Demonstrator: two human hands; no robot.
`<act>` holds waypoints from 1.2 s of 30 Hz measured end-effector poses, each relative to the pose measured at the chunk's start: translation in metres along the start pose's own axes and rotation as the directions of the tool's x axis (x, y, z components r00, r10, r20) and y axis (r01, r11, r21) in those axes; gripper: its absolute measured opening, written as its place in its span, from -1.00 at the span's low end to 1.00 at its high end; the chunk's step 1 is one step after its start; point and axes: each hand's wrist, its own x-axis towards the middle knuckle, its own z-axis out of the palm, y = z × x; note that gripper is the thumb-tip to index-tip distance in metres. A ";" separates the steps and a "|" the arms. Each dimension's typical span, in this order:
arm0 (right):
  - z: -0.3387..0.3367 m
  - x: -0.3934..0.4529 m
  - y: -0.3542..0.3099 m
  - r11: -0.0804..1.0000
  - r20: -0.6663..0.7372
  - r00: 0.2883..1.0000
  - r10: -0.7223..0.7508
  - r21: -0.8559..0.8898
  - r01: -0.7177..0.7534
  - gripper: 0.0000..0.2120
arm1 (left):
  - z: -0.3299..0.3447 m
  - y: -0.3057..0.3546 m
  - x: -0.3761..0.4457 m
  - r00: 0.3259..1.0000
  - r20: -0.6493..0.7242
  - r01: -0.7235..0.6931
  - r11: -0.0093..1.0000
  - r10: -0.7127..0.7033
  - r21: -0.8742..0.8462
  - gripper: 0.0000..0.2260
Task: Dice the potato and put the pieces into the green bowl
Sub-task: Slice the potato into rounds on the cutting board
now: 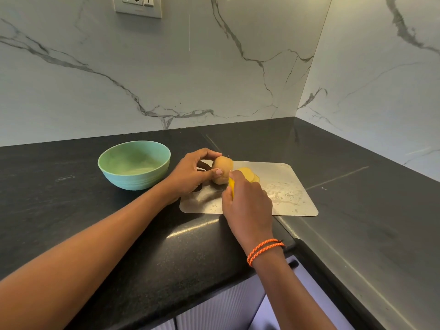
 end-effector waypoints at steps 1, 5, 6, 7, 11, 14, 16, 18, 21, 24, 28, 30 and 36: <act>0.000 0.001 0.000 1.000 0.005 1.000 0.007 0.009 -0.007 -0.71 | 0.000 0.000 0.000 1.000 -0.001 -0.001 1.000 0.001 0.001 -0.63; 0.000 0.001 0.001 0.999 0.018 0.999 0.026 0.043 -0.027 -0.73 | 0.002 0.001 -0.001 1.000 0.000 0.002 1.000 -0.002 0.005 -0.64; 0.001 -0.001 0.001 0.999 0.027 0.999 0.029 0.045 -0.030 -0.74 | 0.002 0.001 -0.001 1.000 0.000 0.003 1.000 -0.003 0.004 -0.64; 0.001 -0.003 0.001 0.999 0.040 0.999 0.030 0.037 -0.032 -0.75 | 0.002 0.002 -0.002 1.000 -0.002 0.005 1.000 -0.005 0.001 -0.64; 0.003 -0.004 -0.002 0.999 0.052 0.998 0.042 -0.008 -0.041 -0.76 | 0.001 0.003 -0.004 1.000 -0.014 0.018 1.000 -0.018 -0.011 -0.63; 0.004 -0.005 -0.003 0.998 0.032 0.998 0.056 -0.015 -0.056 -0.74 | 0.002 0.005 -0.006 1.000 -0.007 0.019 1.000 -0.019 -0.008 -0.62; 0.005 -0.005 -0.003 0.998 0.027 0.998 0.051 -0.025 -0.050 -0.74 | 0.003 0.006 -0.007 1.000 -0.005 0.023 1.000 -0.023 -0.005 -0.63; 0.006 -0.006 -0.002 0.999 0.016 0.999 0.028 -0.037 -0.028 -0.69 | 0.005 0.006 -0.008 1.000 -0.021 0.004 1.000 -0.004 0.027 -0.58; 0.007 -0.006 -0.003 0.996 0.004 1.000 0.002 -0.086 -0.002 -0.59 | 0.007 0.005 -0.006 0.999 -0.040 -0.027 0.997 0.030 0.071 -0.52; 0.003 -0.009 -0.007 0.984 0.044 0.999 -0.030 -0.176 0.037 -0.68 | 0.009 0.006 -0.006 0.999 -0.043 -0.022 0.995 0.026 0.099 -0.54; -0.002 -0.012 -0.012 0.973 0.067 0.994 -0.087 -0.208 0.100 -0.86 | 0.013 0.007 -0.005 0.999 -0.045 0.002 0.994 0.003 0.112 -0.58; -0.004 -0.012 -0.012 0.969 0.069 0.991 -0.114 -0.212 0.126 -0.87 | 0.015 0.007 -0.003 0.998 -0.053 0.020 0.993 -0.013 0.117 -0.59; -0.002 -0.010 -0.005 0.962 0.052 0.991 -0.127 -0.238 0.136 -0.91 | 0.015 0.006 -0.001 0.995 -0.091 0.048 0.997 -0.042 0.065 -0.63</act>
